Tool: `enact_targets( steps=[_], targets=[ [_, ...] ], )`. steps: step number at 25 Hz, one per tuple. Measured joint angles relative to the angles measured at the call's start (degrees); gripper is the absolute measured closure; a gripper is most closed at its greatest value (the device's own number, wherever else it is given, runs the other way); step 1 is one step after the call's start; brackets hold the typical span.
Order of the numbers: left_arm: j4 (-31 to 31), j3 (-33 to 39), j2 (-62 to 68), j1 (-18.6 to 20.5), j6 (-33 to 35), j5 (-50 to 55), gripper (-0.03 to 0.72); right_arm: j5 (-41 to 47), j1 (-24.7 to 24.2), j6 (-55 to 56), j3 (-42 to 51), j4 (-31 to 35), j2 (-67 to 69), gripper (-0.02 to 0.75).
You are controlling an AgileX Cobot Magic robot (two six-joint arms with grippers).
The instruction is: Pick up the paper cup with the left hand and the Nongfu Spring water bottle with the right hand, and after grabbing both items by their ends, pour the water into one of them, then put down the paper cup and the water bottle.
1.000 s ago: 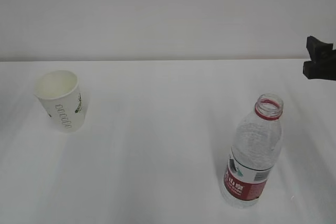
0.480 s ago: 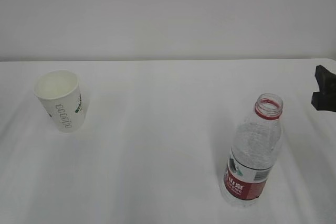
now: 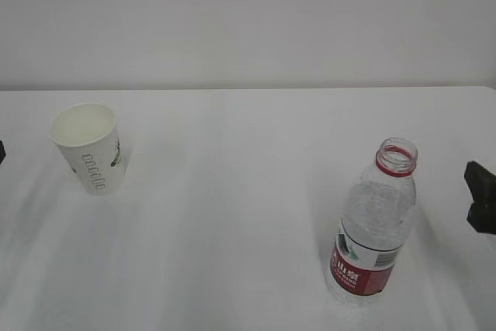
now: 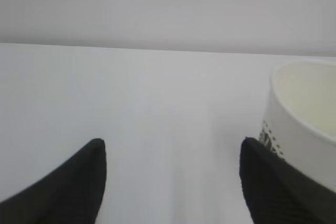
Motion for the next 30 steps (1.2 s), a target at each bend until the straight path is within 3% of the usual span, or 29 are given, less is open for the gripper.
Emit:
enact_targets(
  steps=[3, 10, 17, 30],
  targets=[
    [0.54, 4.84, 0.98, -0.22, -0.49, -5.23, 0.109, -0.35, 0.0, 1.31, 1.61, -1.25, 1.22, 0.15],
    [2.64, 10.13, 1.71, -0.22, -0.6, -6.29, 0.109, -0.98, 0.0, 2.2, 2.19, -8.02, 1.9, 0.151],
    [6.07, 11.23, 1.71, -0.22, -0.68, -6.64, 0.109, -1.2, 0.0, 4.05, 4.69, -9.06, 1.9, 0.15],
    [8.4, 11.23, 1.71, -0.22, -0.73, -6.76, 0.111, -1.35, 0.0, 4.38, 4.69, -18.13, 1.9, 0.151]
  ],
)
